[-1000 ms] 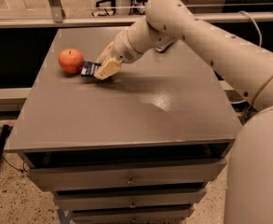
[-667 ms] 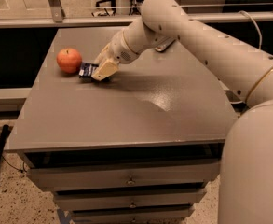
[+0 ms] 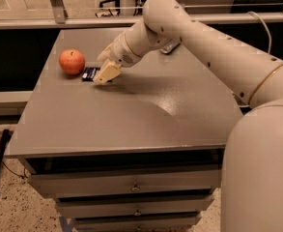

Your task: Move rxbar blueberry near apple

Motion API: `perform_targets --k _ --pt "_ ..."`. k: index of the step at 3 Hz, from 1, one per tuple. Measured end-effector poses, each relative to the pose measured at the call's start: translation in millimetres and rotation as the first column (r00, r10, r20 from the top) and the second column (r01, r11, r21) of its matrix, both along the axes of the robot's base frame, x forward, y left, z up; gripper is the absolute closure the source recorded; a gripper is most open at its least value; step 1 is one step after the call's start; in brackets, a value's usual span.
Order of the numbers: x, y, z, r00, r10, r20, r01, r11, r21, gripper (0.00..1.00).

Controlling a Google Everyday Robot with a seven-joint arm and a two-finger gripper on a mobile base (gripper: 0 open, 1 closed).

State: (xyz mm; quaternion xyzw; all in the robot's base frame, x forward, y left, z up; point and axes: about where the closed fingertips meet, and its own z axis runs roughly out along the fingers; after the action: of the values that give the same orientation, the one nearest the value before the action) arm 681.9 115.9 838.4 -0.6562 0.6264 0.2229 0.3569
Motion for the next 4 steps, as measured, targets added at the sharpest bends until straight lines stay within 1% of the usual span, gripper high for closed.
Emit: perform_targets --k 1,2,3,4 --pt "0 0 -1 1.0 0.0 -0.002 0.0 1.0 -0.002 0.0" --pt "0 -12 3 0.9998 -0.021 0.0 0.021 1.0 0.001 0.0" --pt "-8 -47 17 0.9968 -0.078 -0.014 0.079 0.994 0.077 0.0" --pt "-27 -109 39 0.9837 -0.178 -0.027 0.18 0.964 0.194 0.0"
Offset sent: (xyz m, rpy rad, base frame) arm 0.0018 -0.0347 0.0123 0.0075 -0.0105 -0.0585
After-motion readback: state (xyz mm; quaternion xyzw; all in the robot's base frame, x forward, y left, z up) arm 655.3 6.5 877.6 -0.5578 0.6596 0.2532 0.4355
